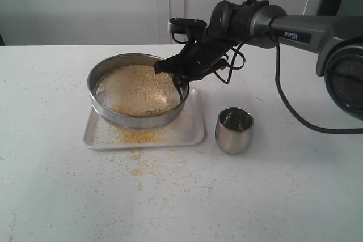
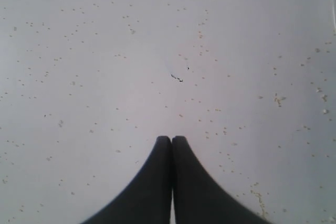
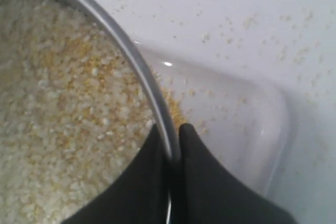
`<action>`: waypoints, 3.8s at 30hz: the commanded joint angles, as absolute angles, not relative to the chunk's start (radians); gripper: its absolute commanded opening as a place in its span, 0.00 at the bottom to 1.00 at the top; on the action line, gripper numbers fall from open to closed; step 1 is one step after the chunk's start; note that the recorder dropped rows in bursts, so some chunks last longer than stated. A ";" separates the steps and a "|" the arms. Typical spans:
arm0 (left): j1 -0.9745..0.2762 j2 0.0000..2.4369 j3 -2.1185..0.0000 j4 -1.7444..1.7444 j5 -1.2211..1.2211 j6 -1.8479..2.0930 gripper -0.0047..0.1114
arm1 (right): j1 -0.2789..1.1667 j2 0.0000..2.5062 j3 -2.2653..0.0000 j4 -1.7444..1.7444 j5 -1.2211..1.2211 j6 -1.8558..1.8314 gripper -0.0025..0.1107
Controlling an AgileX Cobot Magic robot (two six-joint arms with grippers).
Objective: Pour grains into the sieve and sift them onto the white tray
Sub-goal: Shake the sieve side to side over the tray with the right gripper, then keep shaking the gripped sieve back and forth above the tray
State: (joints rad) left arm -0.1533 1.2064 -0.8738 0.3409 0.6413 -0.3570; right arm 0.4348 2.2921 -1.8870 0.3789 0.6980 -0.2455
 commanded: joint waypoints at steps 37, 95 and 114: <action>-0.150 1.198 -0.866 0.348 0.648 -0.362 0.04 | 0.448 2.246 -1.895 0.288 0.711 -0.373 0.02; -0.150 1.198 -0.866 0.348 0.648 -0.362 0.04 | 0.383 2.241 -1.895 0.276 0.674 0.121 0.02; -0.150 1.198 -0.866 0.348 0.648 -0.362 0.04 | 0.432 2.250 -1.931 0.158 0.644 -0.076 0.02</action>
